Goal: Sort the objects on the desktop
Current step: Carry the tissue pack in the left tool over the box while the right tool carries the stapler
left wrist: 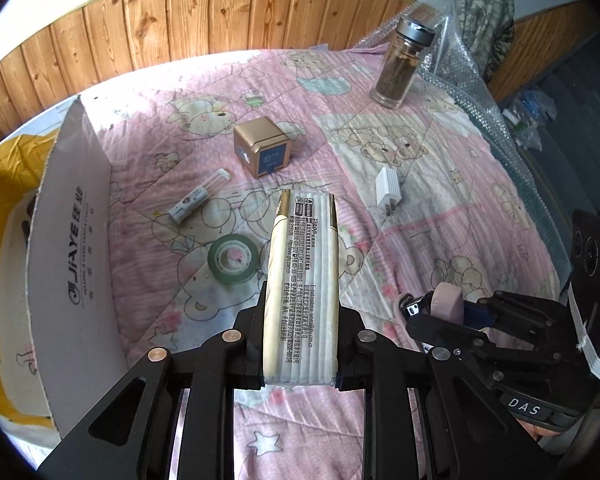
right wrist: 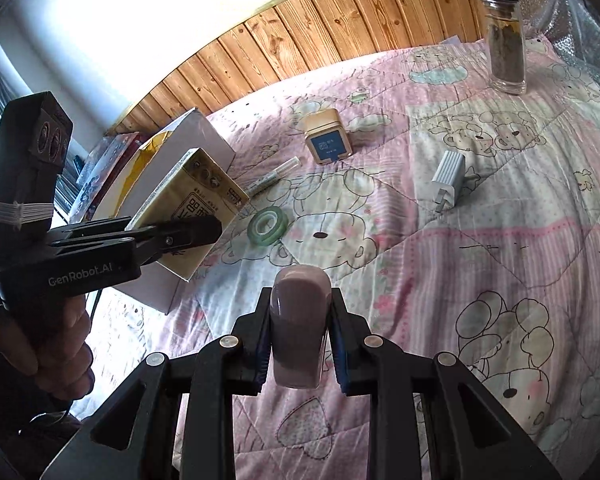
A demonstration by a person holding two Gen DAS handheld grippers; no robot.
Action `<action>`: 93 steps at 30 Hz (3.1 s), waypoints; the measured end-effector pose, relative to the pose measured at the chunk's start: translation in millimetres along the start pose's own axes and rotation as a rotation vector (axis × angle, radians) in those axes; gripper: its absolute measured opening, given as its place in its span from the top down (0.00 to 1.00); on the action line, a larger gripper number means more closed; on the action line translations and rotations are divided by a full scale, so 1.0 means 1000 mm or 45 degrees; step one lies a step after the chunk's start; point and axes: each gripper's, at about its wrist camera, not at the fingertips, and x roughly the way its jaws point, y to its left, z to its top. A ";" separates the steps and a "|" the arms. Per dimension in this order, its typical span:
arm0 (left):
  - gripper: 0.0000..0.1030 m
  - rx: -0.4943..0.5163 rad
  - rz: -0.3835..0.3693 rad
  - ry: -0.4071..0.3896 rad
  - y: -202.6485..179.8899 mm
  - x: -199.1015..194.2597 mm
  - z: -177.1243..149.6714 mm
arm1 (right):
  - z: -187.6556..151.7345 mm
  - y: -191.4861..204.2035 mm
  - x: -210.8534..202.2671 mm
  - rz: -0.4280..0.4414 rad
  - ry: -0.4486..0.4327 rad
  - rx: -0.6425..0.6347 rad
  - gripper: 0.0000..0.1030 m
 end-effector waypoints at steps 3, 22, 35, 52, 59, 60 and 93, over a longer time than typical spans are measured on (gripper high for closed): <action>0.78 -0.023 0.024 -0.020 0.005 -0.015 -0.010 | -0.003 0.013 -0.007 -0.020 -0.008 -0.037 0.74; 0.78 -0.155 0.017 -0.229 0.045 -0.102 -0.050 | -0.008 0.118 -0.035 -0.079 -0.072 -0.305 0.74; 0.78 -0.287 -0.013 -0.314 0.088 -0.132 -0.071 | 0.002 0.174 -0.035 -0.086 -0.086 -0.458 0.74; 0.78 -0.435 -0.047 -0.353 0.147 -0.146 -0.077 | 0.025 0.229 -0.012 -0.034 -0.066 -0.578 0.74; 0.78 -0.490 -0.040 -0.361 0.172 -0.151 -0.073 | 0.040 0.244 -0.001 -0.004 -0.065 -0.617 0.74; 0.78 -0.498 -0.038 -0.361 0.175 -0.152 -0.072 | 0.041 0.246 0.001 -0.001 -0.063 -0.622 0.74; 0.78 -0.686 0.094 -0.199 0.248 -0.113 -0.052 | 0.089 0.271 0.081 0.140 0.090 -0.717 0.74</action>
